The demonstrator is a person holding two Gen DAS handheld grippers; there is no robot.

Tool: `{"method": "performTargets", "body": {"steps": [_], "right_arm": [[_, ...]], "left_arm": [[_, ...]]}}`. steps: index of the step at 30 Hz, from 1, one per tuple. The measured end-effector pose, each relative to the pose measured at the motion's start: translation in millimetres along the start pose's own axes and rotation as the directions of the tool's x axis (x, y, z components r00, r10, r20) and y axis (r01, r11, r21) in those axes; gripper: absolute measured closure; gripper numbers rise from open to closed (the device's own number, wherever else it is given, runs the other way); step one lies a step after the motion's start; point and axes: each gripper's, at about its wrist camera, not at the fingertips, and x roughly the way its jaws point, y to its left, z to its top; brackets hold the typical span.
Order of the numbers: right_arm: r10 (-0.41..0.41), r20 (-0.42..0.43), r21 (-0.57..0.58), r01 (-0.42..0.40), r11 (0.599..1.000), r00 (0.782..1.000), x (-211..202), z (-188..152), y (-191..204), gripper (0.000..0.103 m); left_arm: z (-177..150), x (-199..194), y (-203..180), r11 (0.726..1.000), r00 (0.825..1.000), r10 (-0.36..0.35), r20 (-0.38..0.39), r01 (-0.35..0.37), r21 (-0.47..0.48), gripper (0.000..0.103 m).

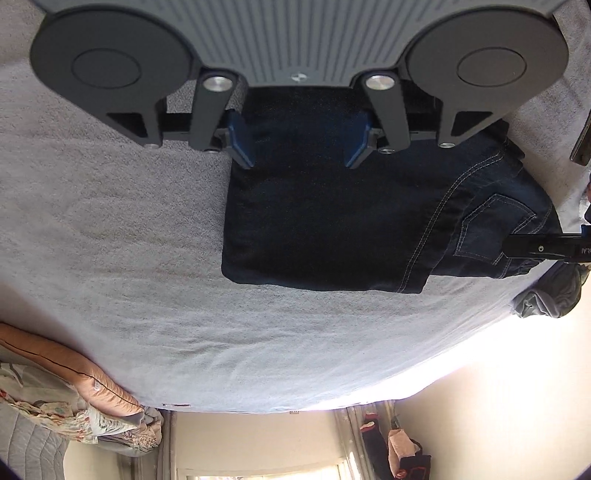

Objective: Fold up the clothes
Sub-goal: 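Move the open left gripper to the elastic waistband of the jeans, then grasp the elastic waistband with the left gripper and lift it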

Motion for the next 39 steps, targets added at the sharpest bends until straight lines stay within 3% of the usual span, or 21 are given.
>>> {"method": "performTargets", "body": {"steps": [3,6,9,12,15,21,23,25,26,27,29,33,36,39], "right_arm": [[0.035,0.001,-0.069,-0.035,0.997,0.999,0.9,-2.2,17.4,0.047],[0.082,0.019,-0.135,-0.078,0.988,0.996,-1.5,-4.0,37.7,0.047],[0.126,0.021,-0.188,-0.12,0.975,0.992,-1.4,-7.2,58.1,0.047],[0.17,0.009,-0.247,-0.163,0.955,0.985,-0.3,-11.7,79.6,0.046],[0.217,0.018,-0.276,-0.204,0.939,0.976,0.2,-14.4,97.7,0.046],[0.278,0.029,-0.375,-0.247,0.893,0.96,11.2,-24.3,139.4,0.046],[0.254,0.033,-0.423,-0.217,0.88,0.967,19.6,-28.8,153.2,0.046],[0.219,0.047,-0.47,-0.172,0.866,0.975,27.4,-33.0,165.1,0.046],[0.206,0.059,-0.476,-0.153,0.866,0.977,29.4,-33.2,166.3,0.047],[0.198,0.07,-0.469,-0.143,0.871,0.978,31.2,-32.4,165.9,0.055],[0.211,0.077,-0.417,-0.16,0.894,0.975,32.9,-29.2,160.4,0.061],[0.233,0.148,-0.384,-0.161,0.909,0.961,21.7,-27.1,159.1,0.072],[0.253,0.197,-0.38,-0.164,0.91,0.947,12.5,-25.7,160.7,0.073],[0.218,0.119,-0.392,-0.156,0.907,0.969,27.0,-30.3,164.4,0.071]], "left_arm": [[12.2,-15.0,38.6,0.987,0.993,0.105,0.053,-0.098,-0.126,0.022],[14.8,-37.8,79.7,0.944,0.974,0.208,0.087,-0.176,-0.278,0.017],[3.4,-57.5,112.8,0.89,0.974,0.2,0.103,-0.137,-0.434,0.016],[-5.3,-62.9,128.5,0.854,0.982,0.151,0.113,-0.072,-0.516,0.016],[-5.4,-67.3,126.9,0.842,0.979,0.16,0.125,-0.07,-0.535,0.016],[-7.6,-81.5,127.3,0.797,0.95,0.282,0.136,-0.153,-0.584,0.01],[-8.8,-73.1,129.0,0.797,0.952,0.288,0.103,-0.178,-0.578,0.008],[-13.2,-64.2,134.1,0.777,0.955,0.287,0.075,-0.186,-0.601,0.008],[-16.1,-59.9,137.2,0.764,0.956,0.285,0.064,-0.186,-0.618,0.007],[-17.9,-56.4,139.6,0.755,0.958,0.282,0.058,-0.184,-0.629,0.004],[-18.3,-51.3,142.1,0.751,0.961,0.271,0.056,-0.174,-0.637,0.0],[-20.5,-48.8,149.2,0.723,0.96,0.27,0.071,-0.154,-0.674,0.0],[-21.0,-49.9,146.5,0.729,0.957,0.281,0.077,-0.161,-0.665,0.001],[-21.2,-46.5,140.6,0.749,0.951,0.304,0.064,-0.197,-0.632,0.001]]}}
